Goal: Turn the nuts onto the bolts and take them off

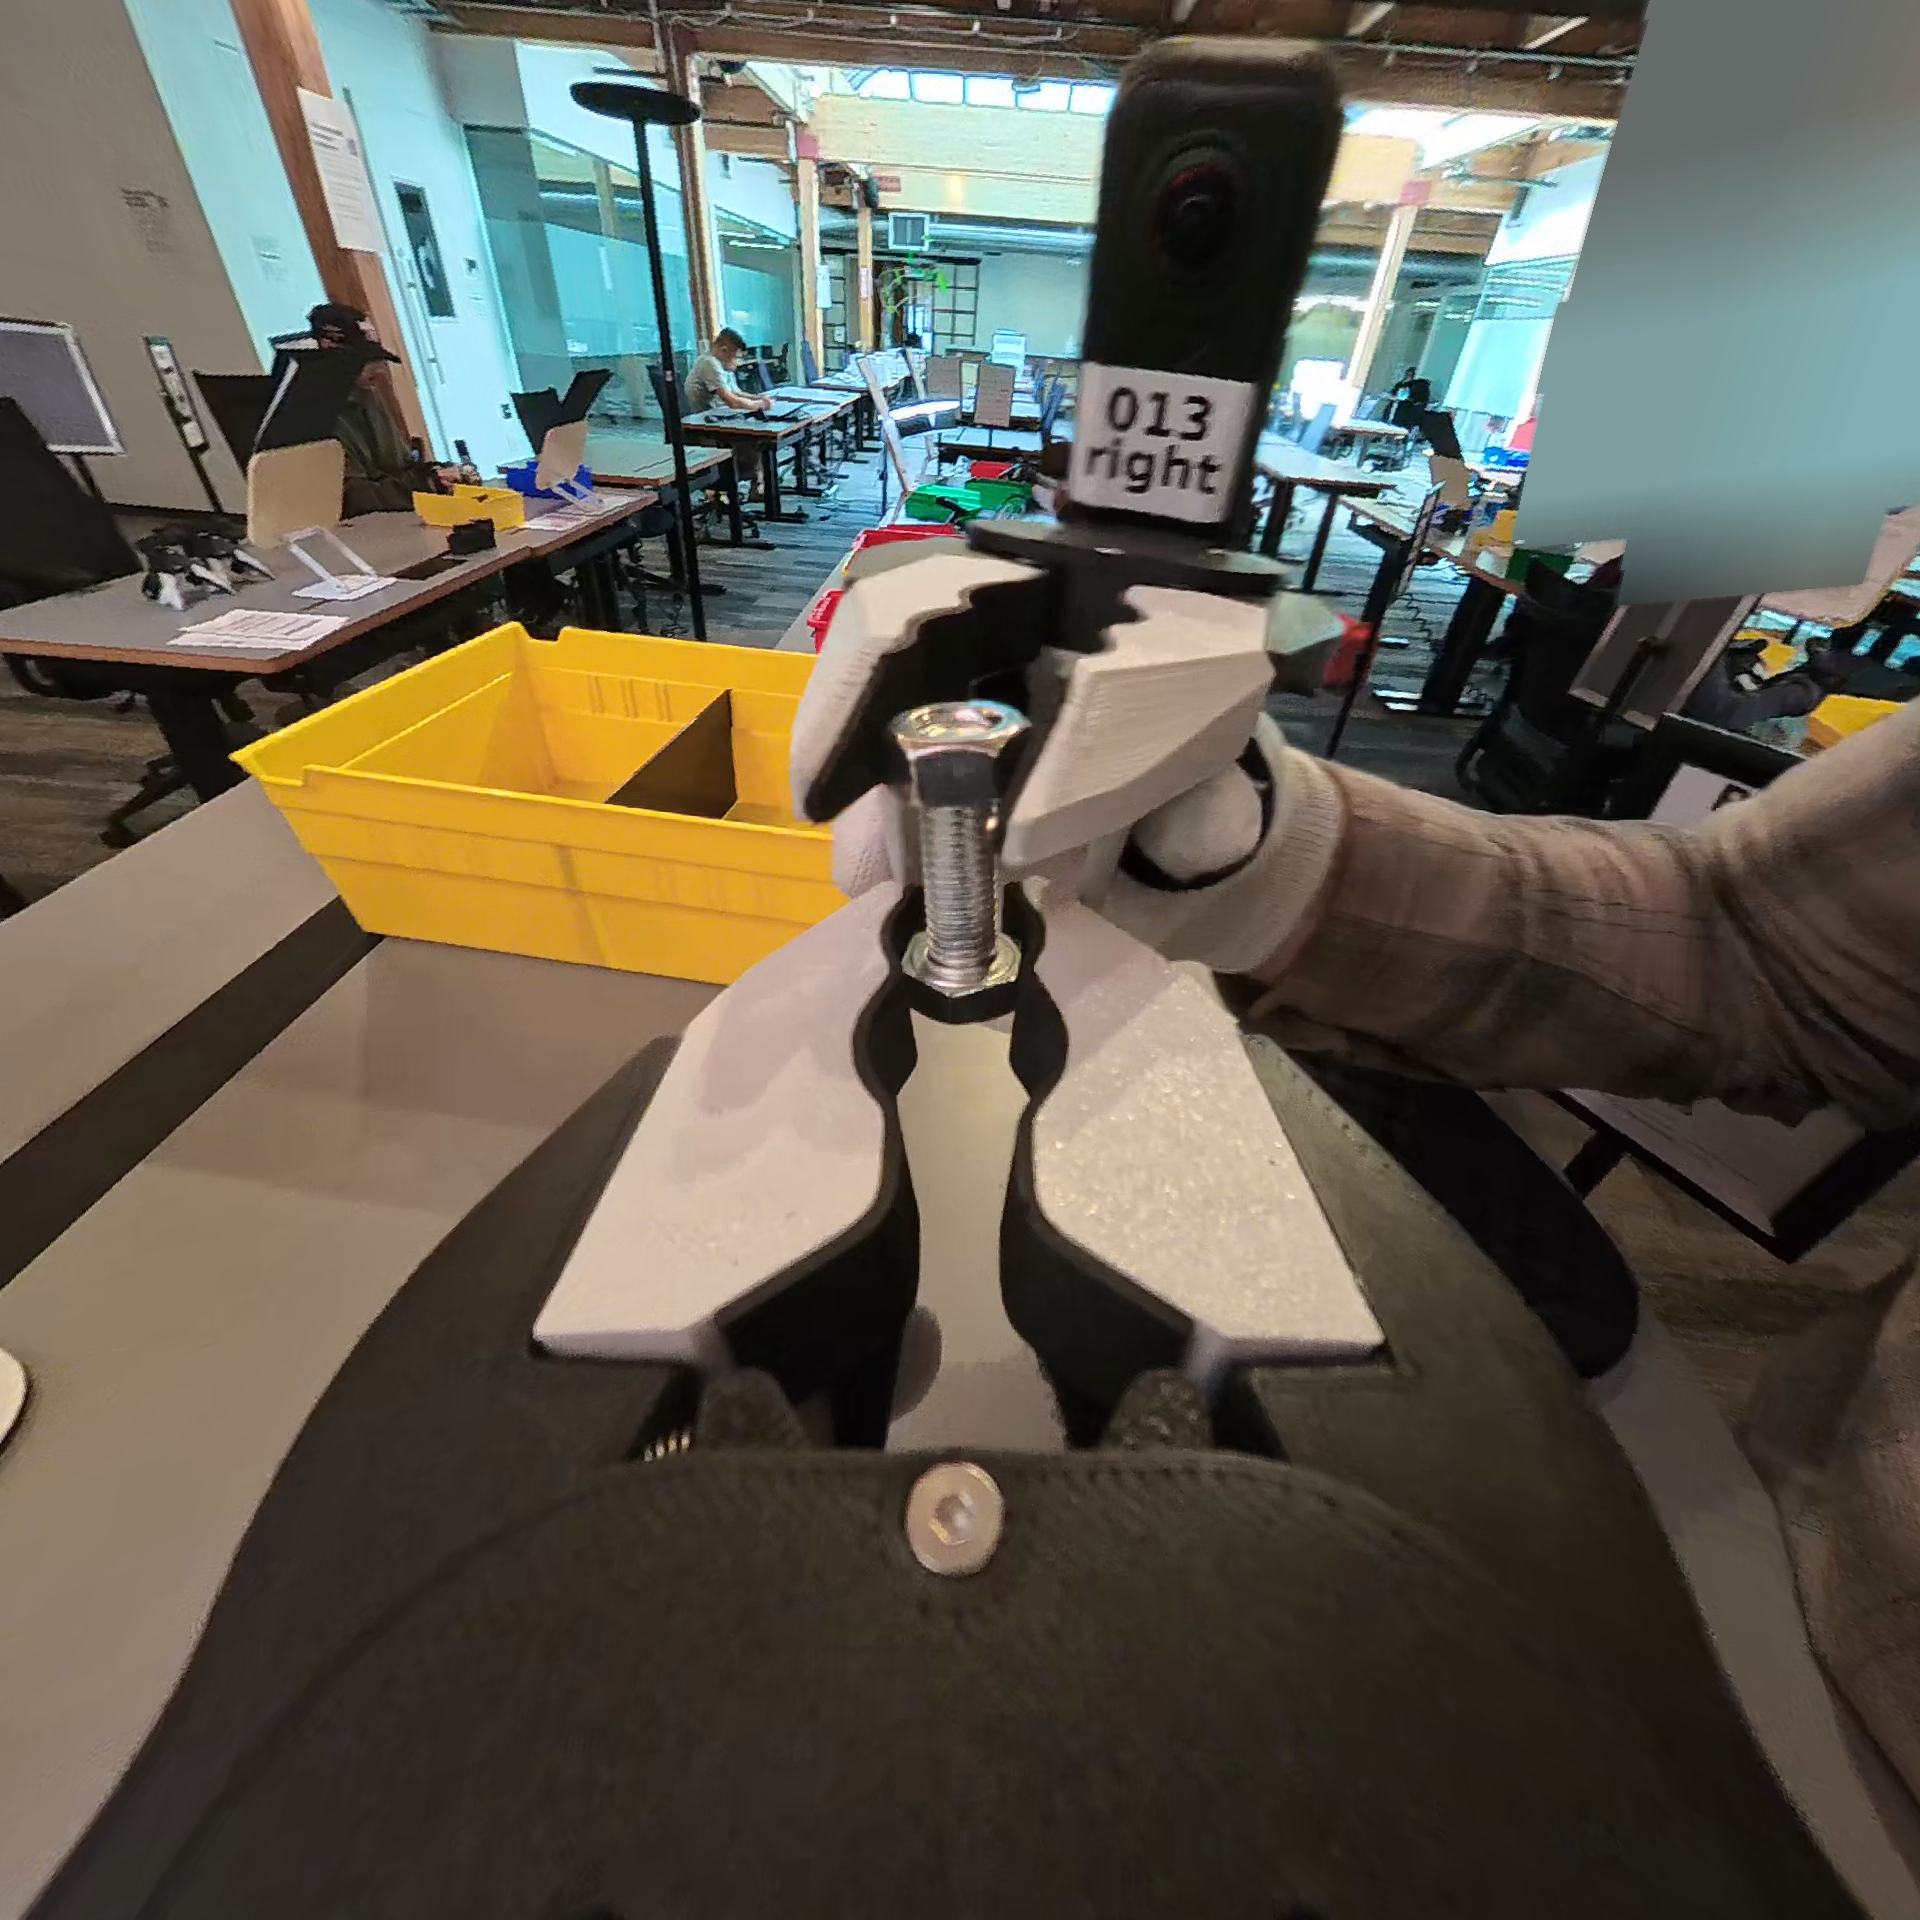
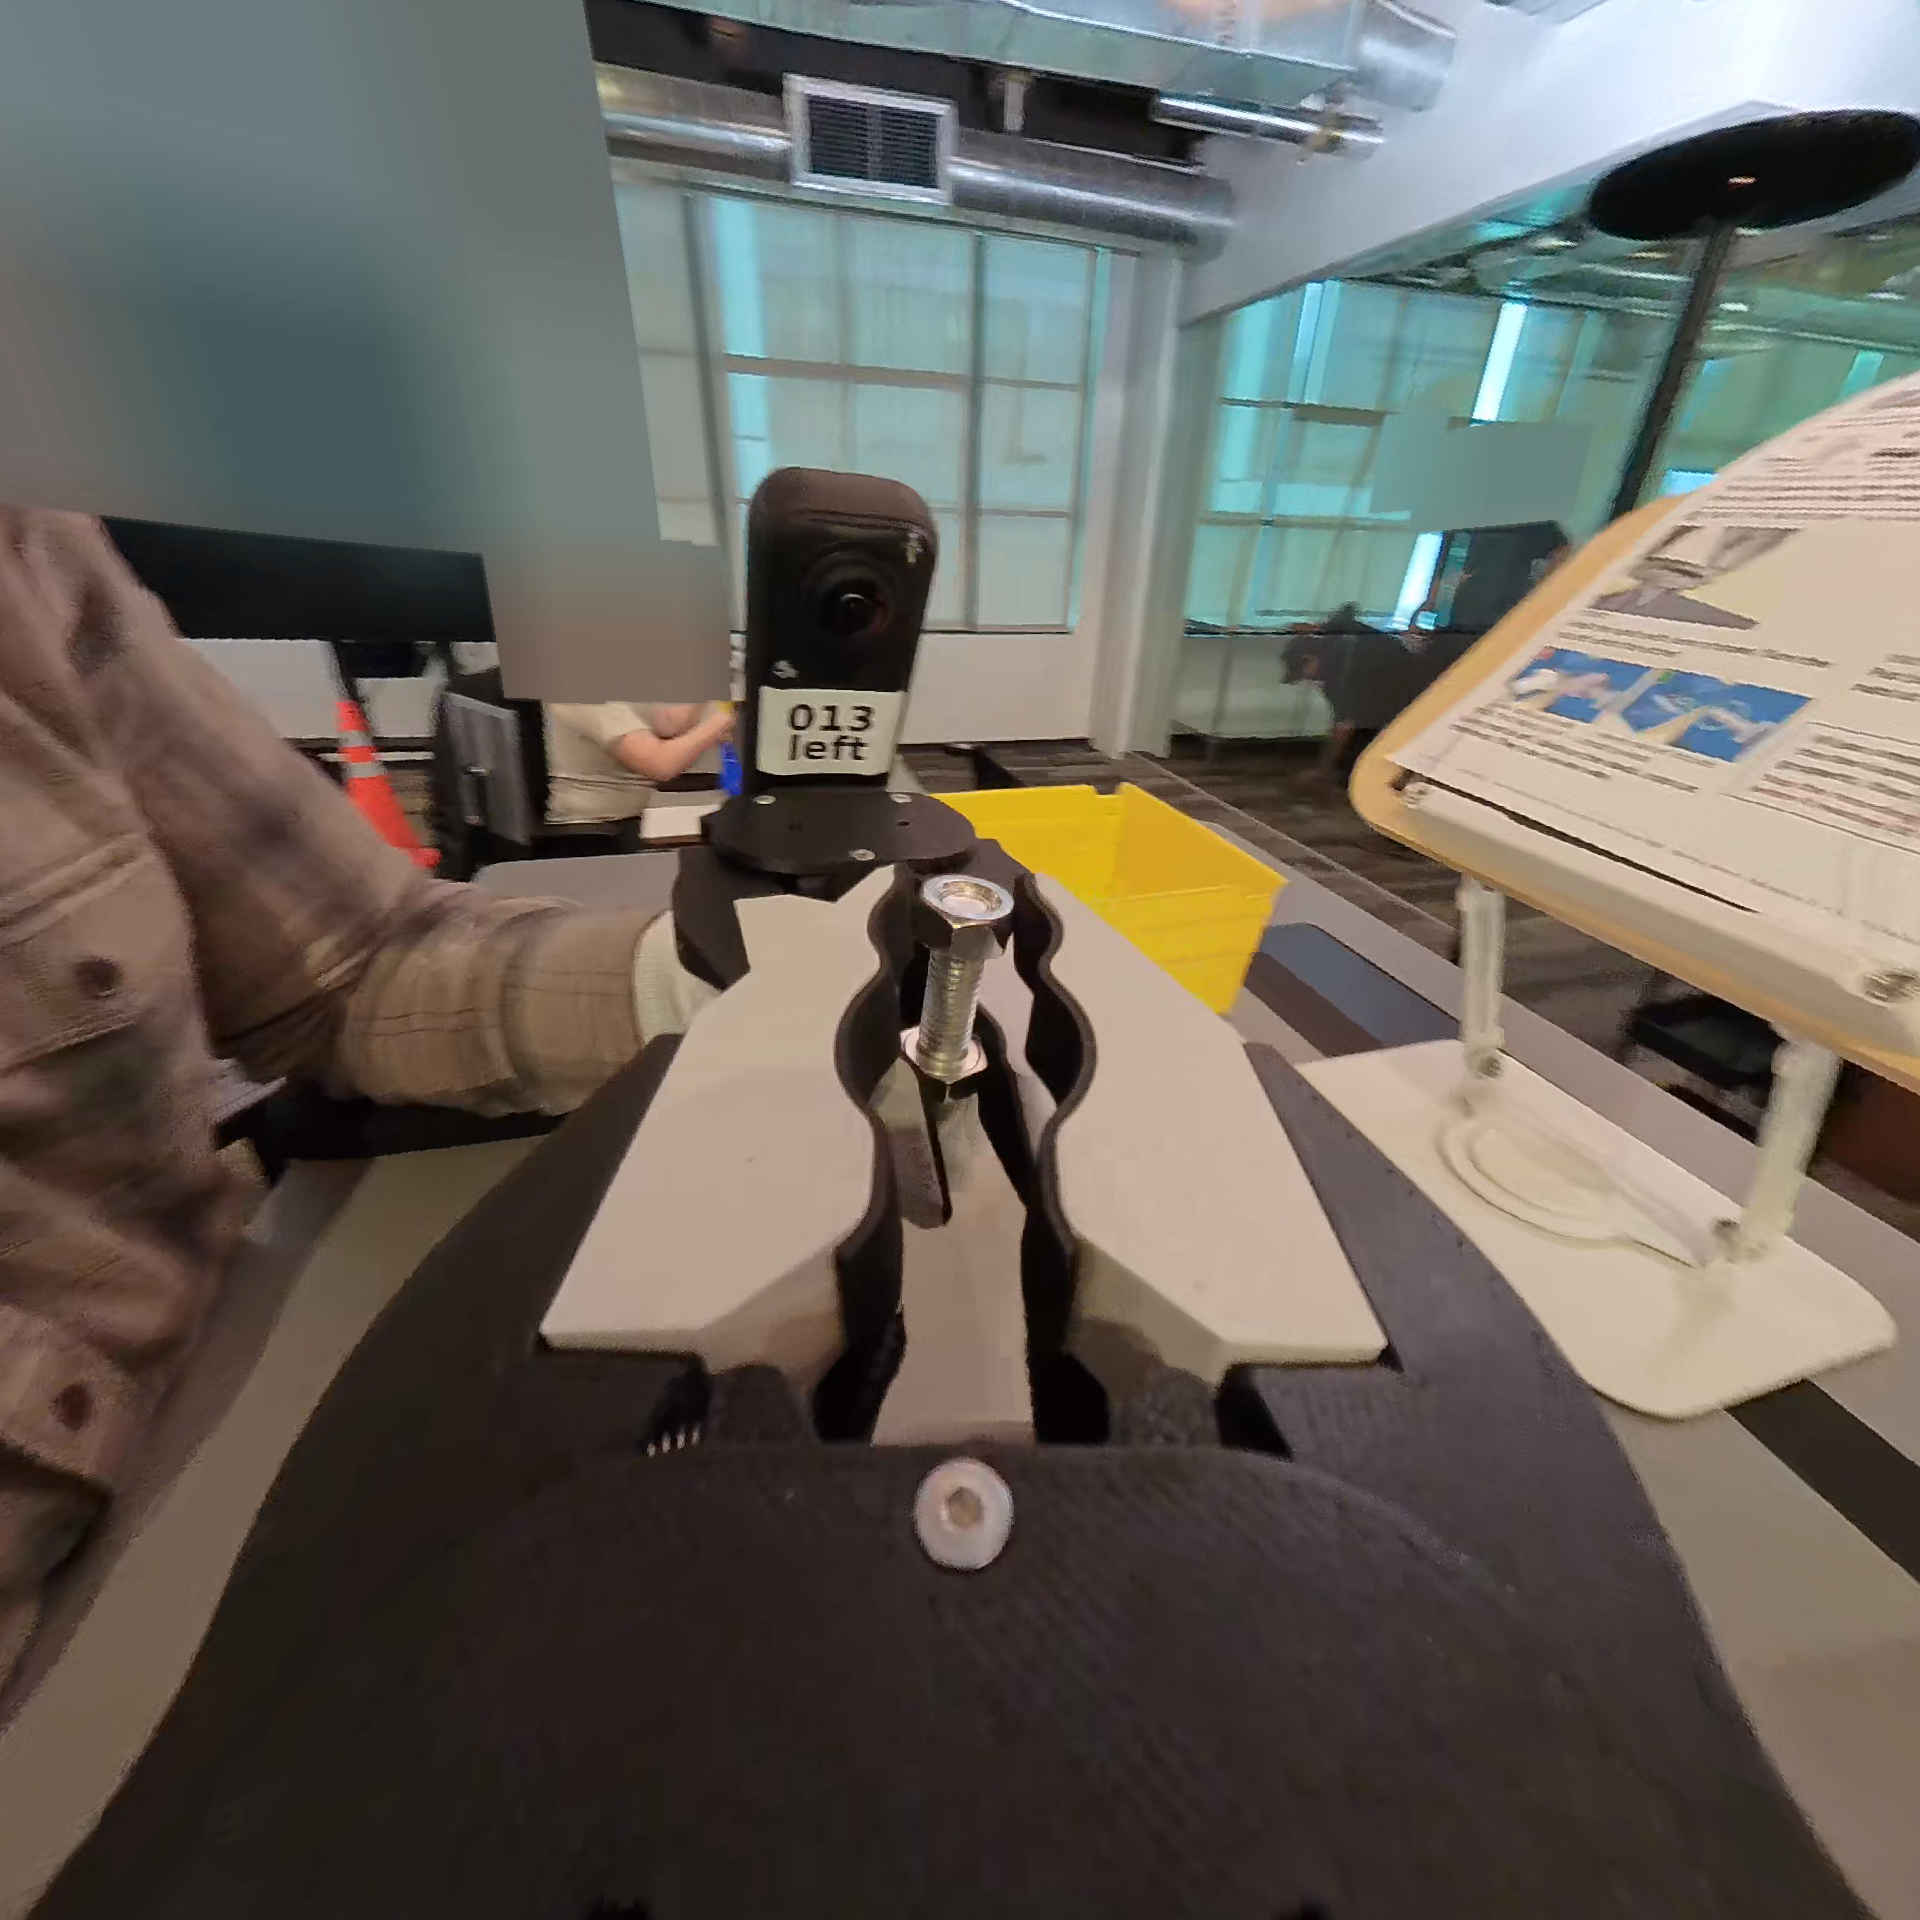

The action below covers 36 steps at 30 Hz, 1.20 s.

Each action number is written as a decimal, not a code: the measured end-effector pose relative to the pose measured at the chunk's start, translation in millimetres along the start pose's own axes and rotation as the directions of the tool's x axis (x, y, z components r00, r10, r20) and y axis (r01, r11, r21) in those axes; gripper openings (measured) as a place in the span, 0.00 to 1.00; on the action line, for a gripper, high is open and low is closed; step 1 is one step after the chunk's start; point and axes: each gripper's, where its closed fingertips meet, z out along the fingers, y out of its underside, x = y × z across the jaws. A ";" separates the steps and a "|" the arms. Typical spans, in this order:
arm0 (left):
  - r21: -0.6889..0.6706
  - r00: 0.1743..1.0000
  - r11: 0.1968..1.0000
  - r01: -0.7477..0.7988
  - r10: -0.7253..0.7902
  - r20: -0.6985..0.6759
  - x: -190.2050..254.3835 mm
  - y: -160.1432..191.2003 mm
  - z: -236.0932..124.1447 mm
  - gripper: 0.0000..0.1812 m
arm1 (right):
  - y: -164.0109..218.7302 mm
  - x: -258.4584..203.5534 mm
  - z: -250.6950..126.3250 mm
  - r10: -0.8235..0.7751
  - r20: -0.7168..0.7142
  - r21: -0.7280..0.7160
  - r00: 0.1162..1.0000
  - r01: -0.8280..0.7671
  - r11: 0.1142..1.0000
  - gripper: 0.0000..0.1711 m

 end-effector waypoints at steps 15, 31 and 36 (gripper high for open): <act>-0.005 0.969 0.998 -0.068 0.065 -0.238 64.6 -2.2 12.0 0.08 | -11.1 -69.9 -42.1 0.125 0.904 -0.096 0.408 -0.091 0.991 0.10; -0.039 1.000 0.999 -0.025 0.024 -0.014 7.6 7.3 5.7 0.08 | -11.9 -15.1 -10.5 0.006 0.447 -0.018 0.895 0.003 1.000 0.25; -0.030 0.997 1.000 -0.001 0.003 0.071 -11.4 11.2 3.7 0.08 | 0.5 6.8 -11.4 -0.020 0.111 -0.019 0.994 0.022 1.000 0.23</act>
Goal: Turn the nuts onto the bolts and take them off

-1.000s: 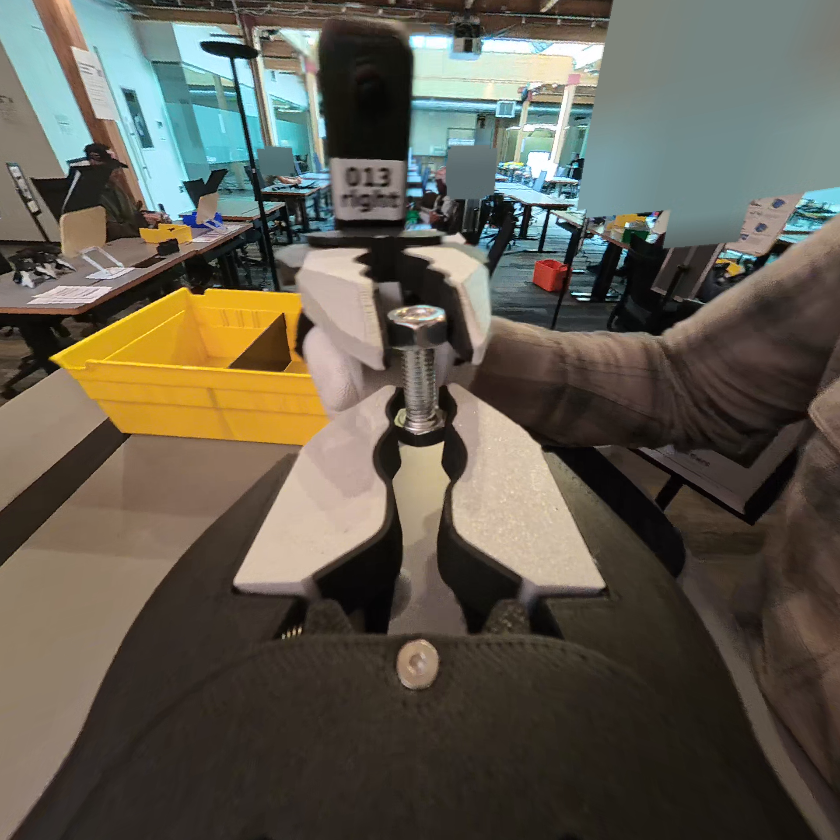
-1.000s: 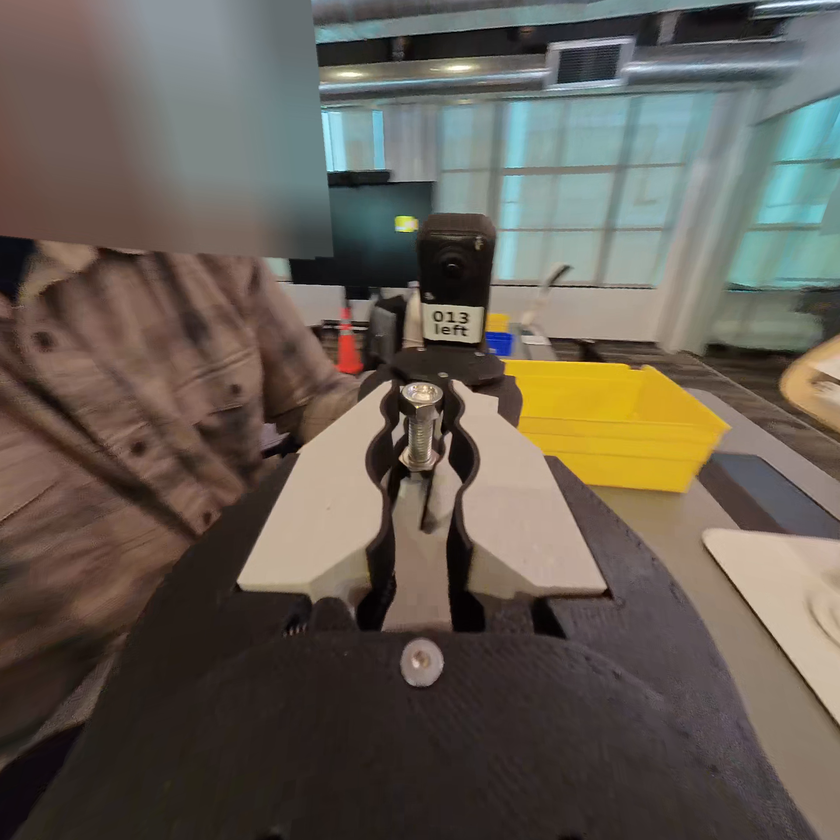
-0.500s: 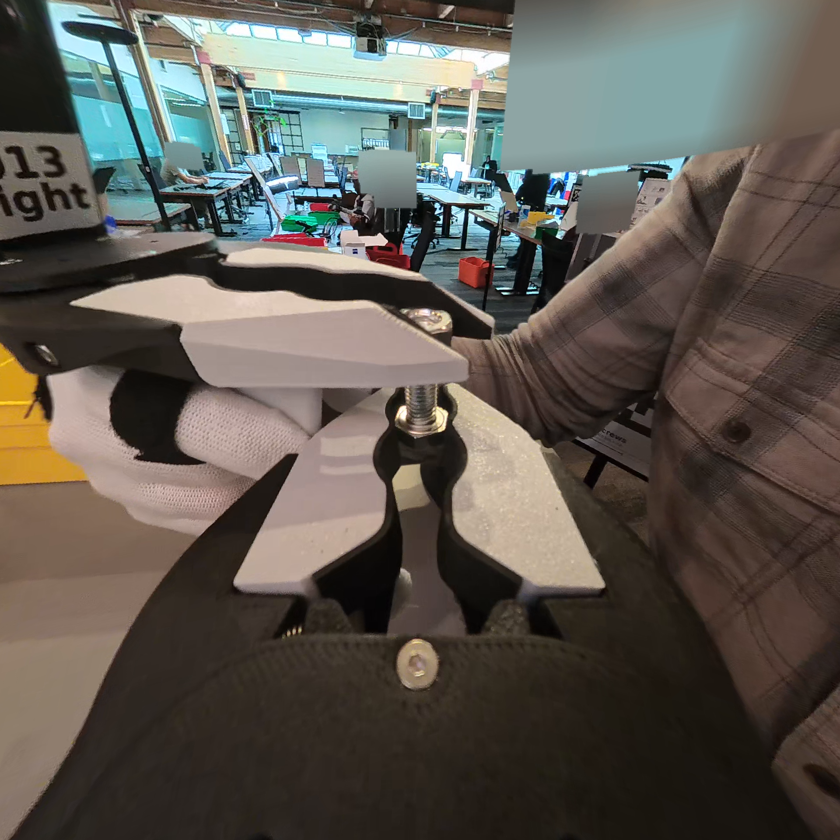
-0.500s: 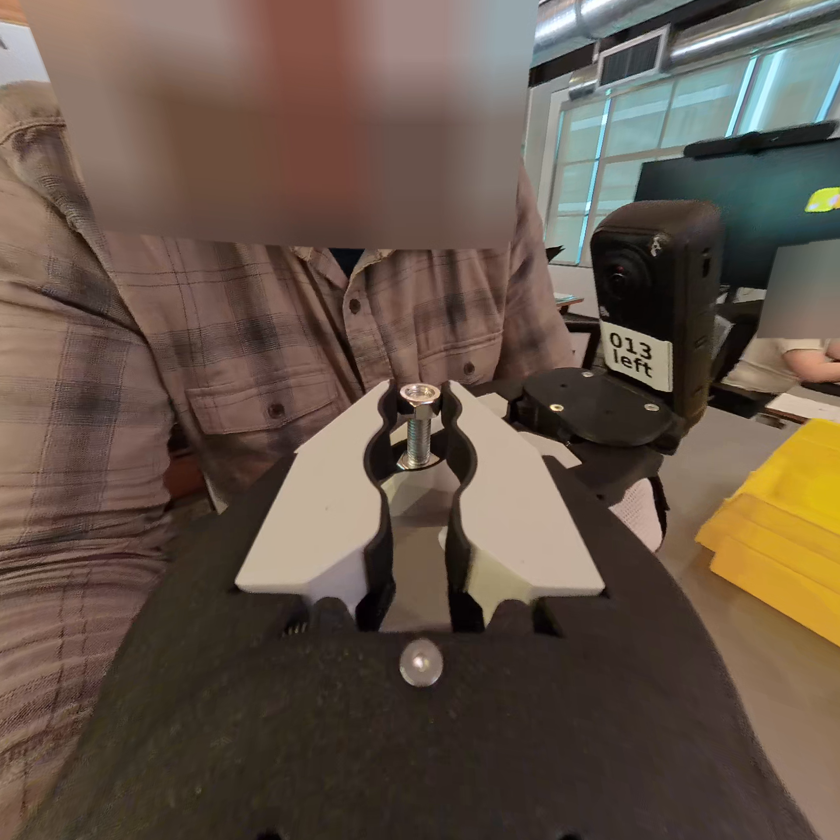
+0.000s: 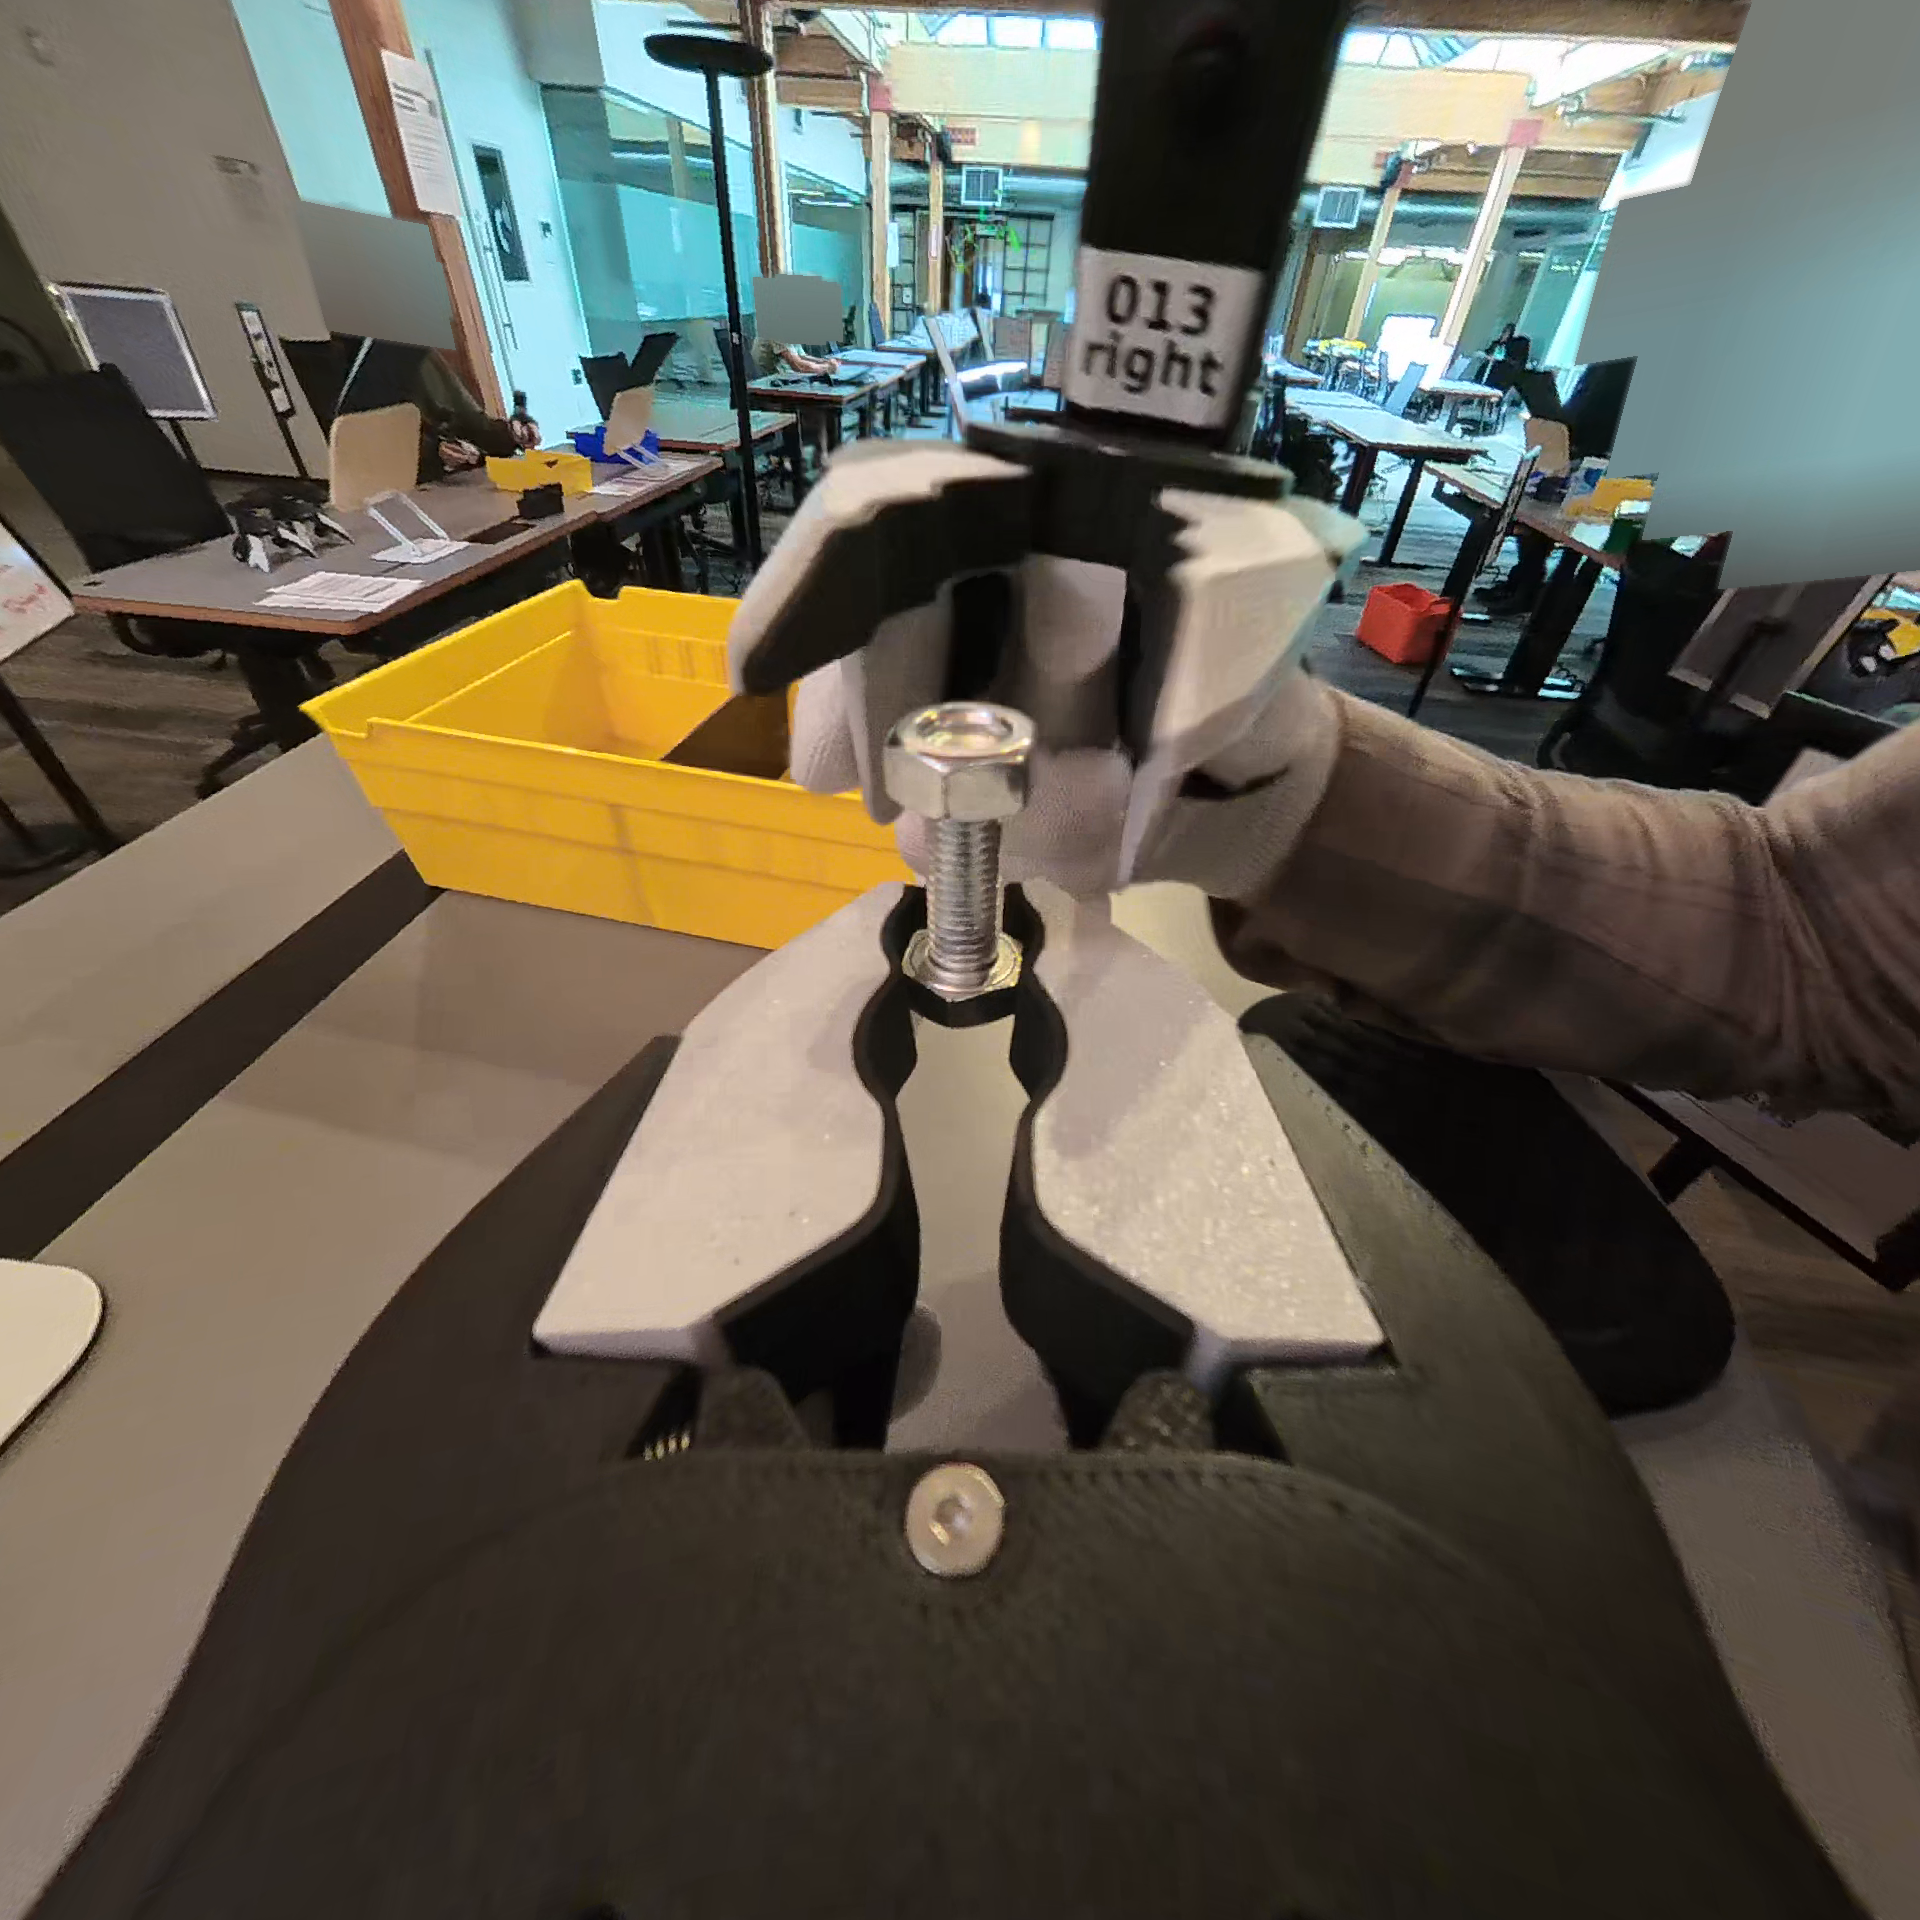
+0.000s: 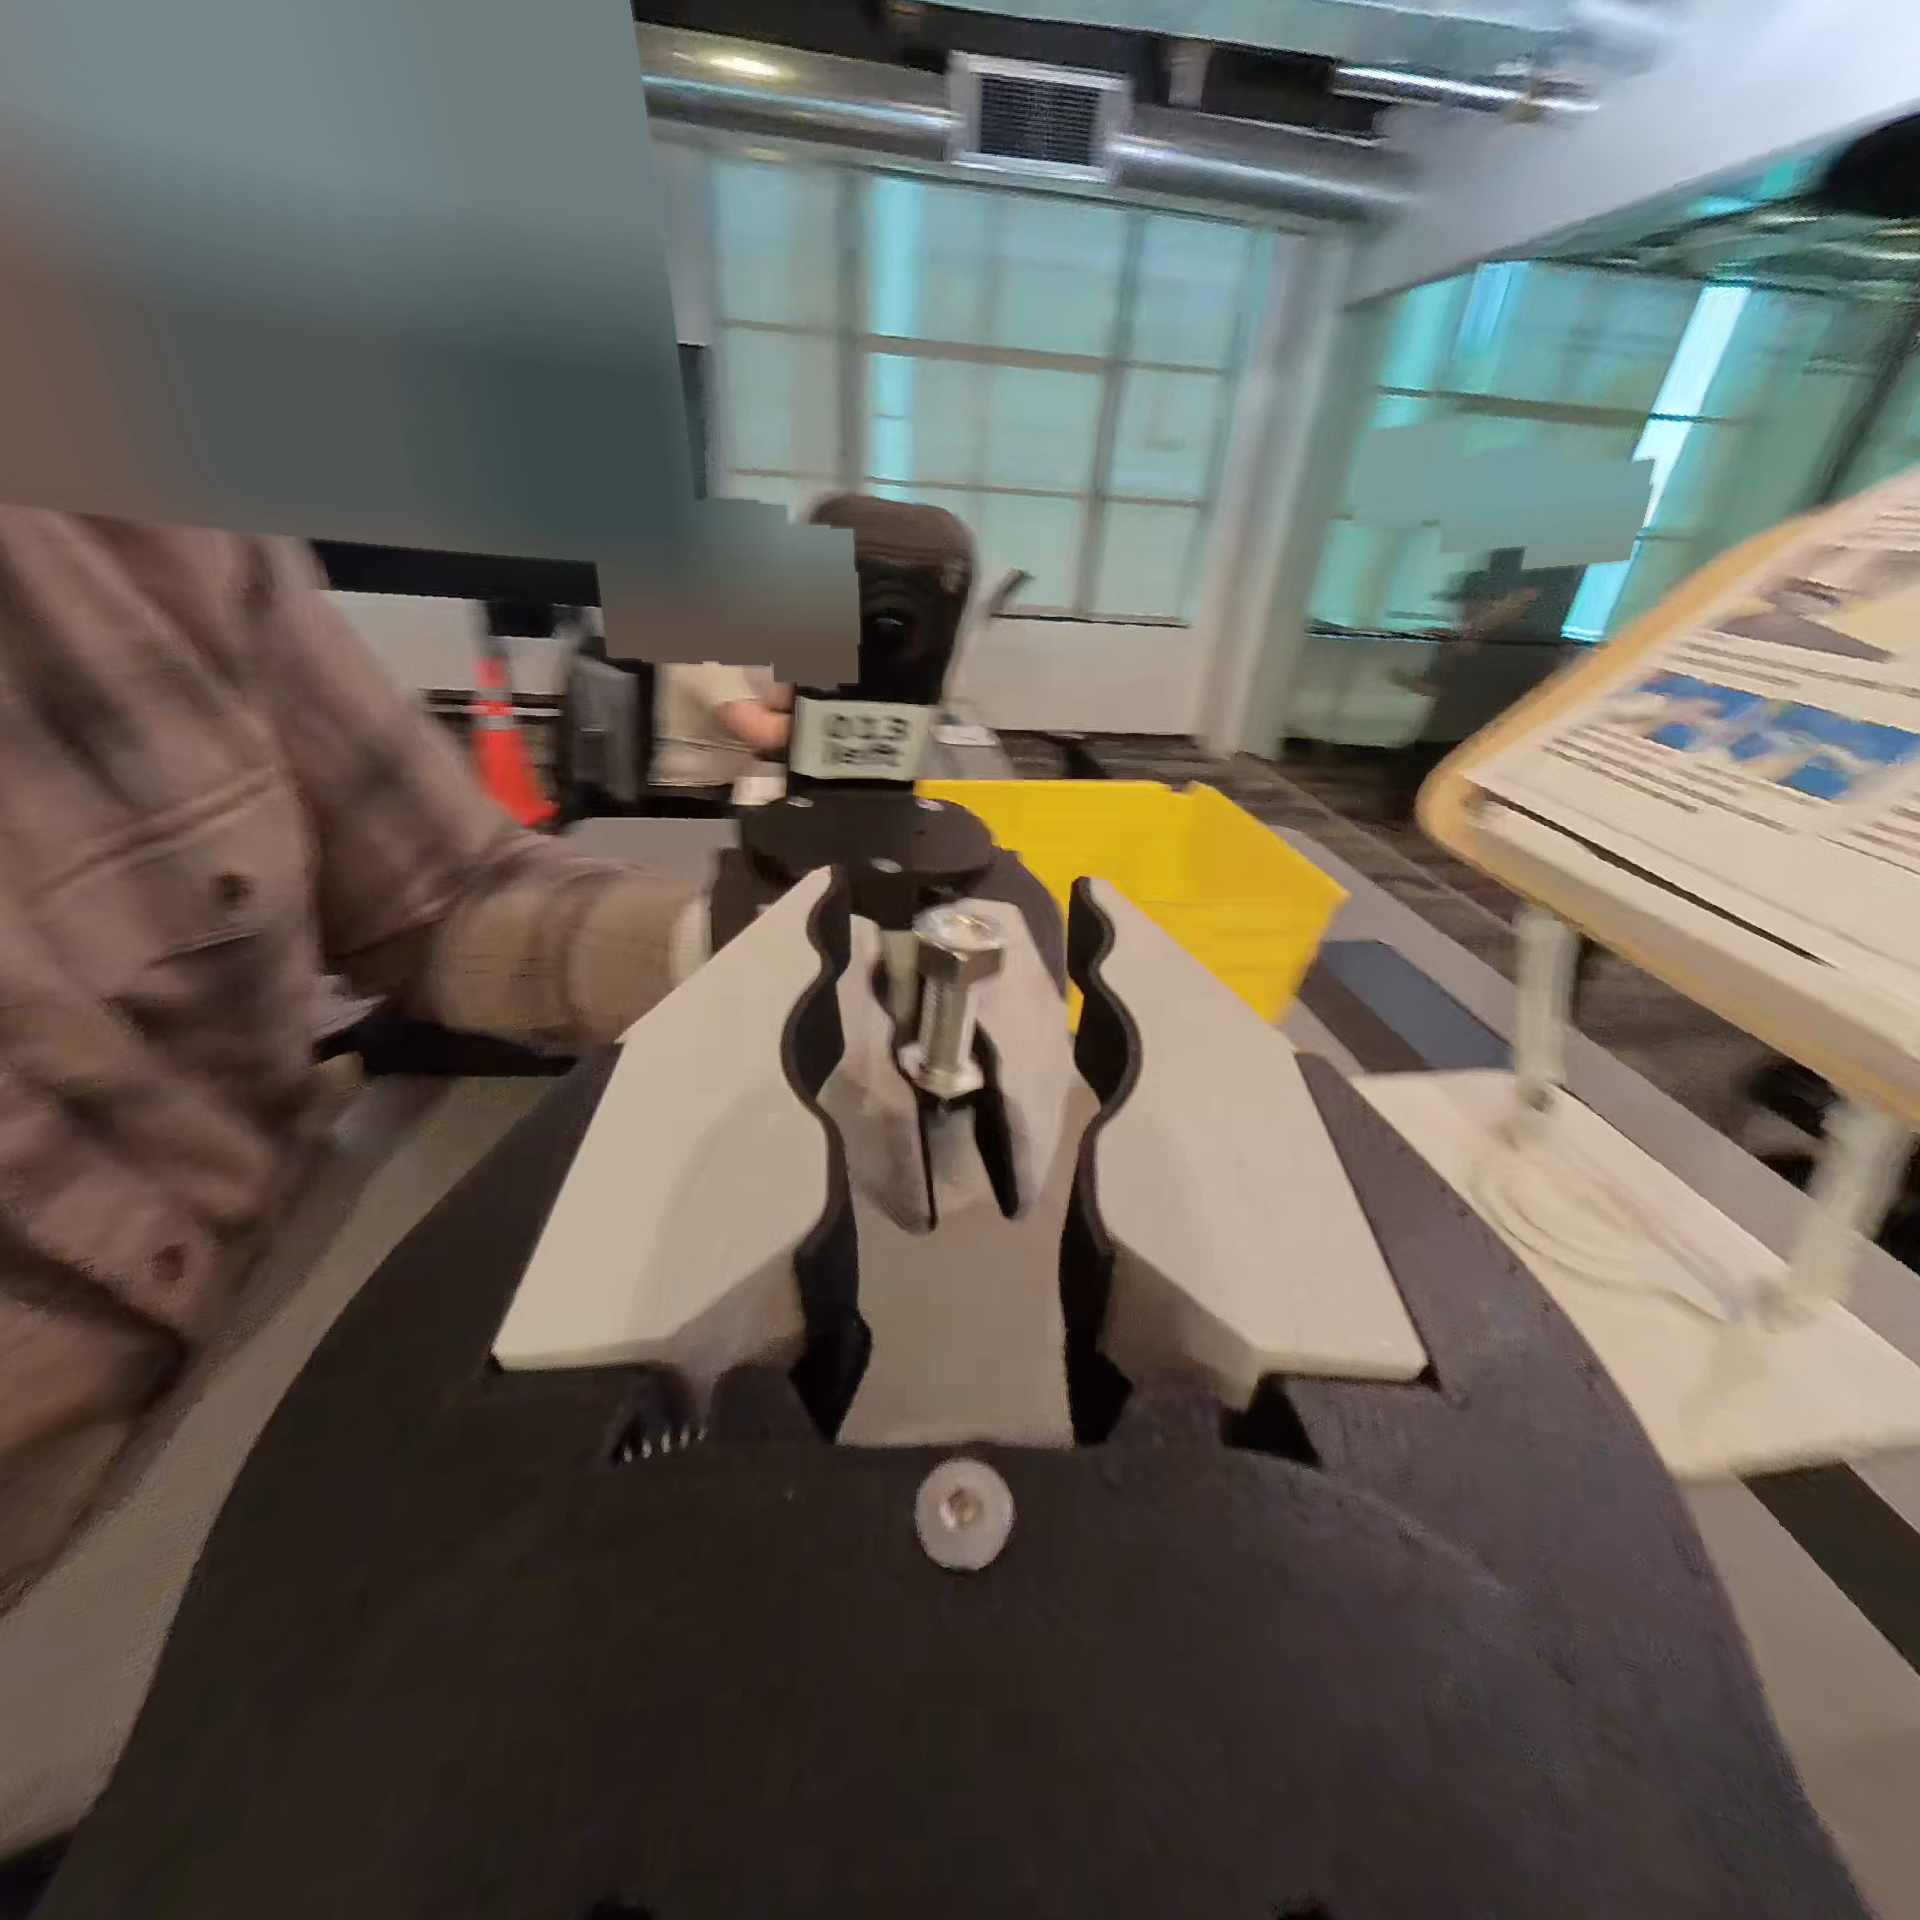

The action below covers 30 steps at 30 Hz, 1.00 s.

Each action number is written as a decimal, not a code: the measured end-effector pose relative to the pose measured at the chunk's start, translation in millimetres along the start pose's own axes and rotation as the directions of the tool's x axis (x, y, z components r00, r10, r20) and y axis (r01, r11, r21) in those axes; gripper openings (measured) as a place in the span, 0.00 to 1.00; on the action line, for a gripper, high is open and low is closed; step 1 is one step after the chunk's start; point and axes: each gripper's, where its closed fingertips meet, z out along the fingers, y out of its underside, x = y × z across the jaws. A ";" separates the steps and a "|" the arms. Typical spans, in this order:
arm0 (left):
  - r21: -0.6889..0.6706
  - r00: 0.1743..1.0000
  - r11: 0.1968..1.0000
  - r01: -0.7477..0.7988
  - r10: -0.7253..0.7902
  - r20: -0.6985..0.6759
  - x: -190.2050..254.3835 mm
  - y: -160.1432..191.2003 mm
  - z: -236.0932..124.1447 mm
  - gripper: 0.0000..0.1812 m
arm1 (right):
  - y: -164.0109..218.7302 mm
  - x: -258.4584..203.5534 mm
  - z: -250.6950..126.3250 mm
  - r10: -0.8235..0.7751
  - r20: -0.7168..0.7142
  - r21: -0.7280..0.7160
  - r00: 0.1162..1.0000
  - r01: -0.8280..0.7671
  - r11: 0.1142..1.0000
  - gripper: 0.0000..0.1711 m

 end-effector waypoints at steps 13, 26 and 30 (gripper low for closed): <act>0.001 0.999 1.000 -0.013 0.013 0.036 -6.0 3.1 0.2 0.08 | 20.3 7.5 -0.6 0.005 -0.290 0.000 0.957 -0.005 1.000 0.08; 0.042 0.984 0.999 0.011 -0.004 -0.180 30.8 -6.7 -1.5 0.08 | 7.0 -25.4 -7.8 0.033 0.096 0.084 0.995 -0.041 0.996 0.08; 0.054 0.959 0.999 0.008 0.008 -0.284 56.1 -11.2 -0.9 0.08 | -0.6 -47.9 -16.8 0.071 0.411 0.105 0.909 -0.125 0.987 0.08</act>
